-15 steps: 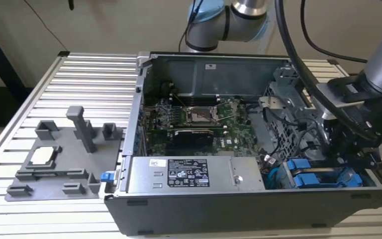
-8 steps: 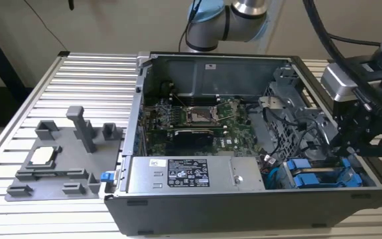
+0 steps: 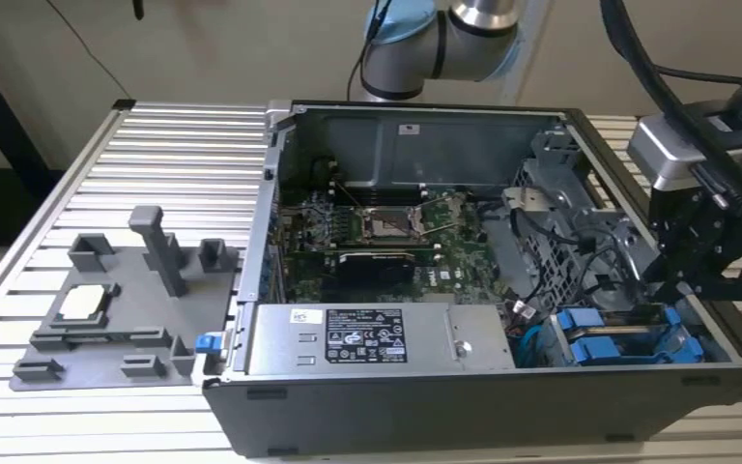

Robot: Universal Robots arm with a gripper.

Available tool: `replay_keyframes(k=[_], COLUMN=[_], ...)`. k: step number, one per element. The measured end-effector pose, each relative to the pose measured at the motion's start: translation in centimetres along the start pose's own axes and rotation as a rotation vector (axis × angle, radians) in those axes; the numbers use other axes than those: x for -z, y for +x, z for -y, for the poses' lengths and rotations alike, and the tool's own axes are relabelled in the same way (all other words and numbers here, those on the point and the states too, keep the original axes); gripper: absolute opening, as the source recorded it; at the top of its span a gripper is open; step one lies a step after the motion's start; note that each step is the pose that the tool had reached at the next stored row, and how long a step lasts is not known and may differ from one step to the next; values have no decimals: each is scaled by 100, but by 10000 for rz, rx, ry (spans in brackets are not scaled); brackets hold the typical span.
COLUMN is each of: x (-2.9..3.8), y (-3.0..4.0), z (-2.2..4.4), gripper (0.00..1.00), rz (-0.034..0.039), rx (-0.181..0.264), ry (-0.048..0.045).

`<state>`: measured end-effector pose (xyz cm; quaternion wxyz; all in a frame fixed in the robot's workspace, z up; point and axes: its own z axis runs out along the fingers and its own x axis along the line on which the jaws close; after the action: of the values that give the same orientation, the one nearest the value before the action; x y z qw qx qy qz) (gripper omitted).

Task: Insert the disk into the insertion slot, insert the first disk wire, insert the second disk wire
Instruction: 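Insert the first disk wire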

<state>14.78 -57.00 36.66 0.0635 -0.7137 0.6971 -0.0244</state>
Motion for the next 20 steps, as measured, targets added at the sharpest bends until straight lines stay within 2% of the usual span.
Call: replay_keyframes(k=[3,8,15,17,20], x=[69,289,307,309,316], y=[-4,-16,-19,-22,-31], z=[9,37,32,5,-74], gripper=[27,27,27,27,27], rz=[-18,-18,-17,-17,-17], rx=[-2,-4,-4,-3,-7], ry=[-28,-35,-34,-35,-34])
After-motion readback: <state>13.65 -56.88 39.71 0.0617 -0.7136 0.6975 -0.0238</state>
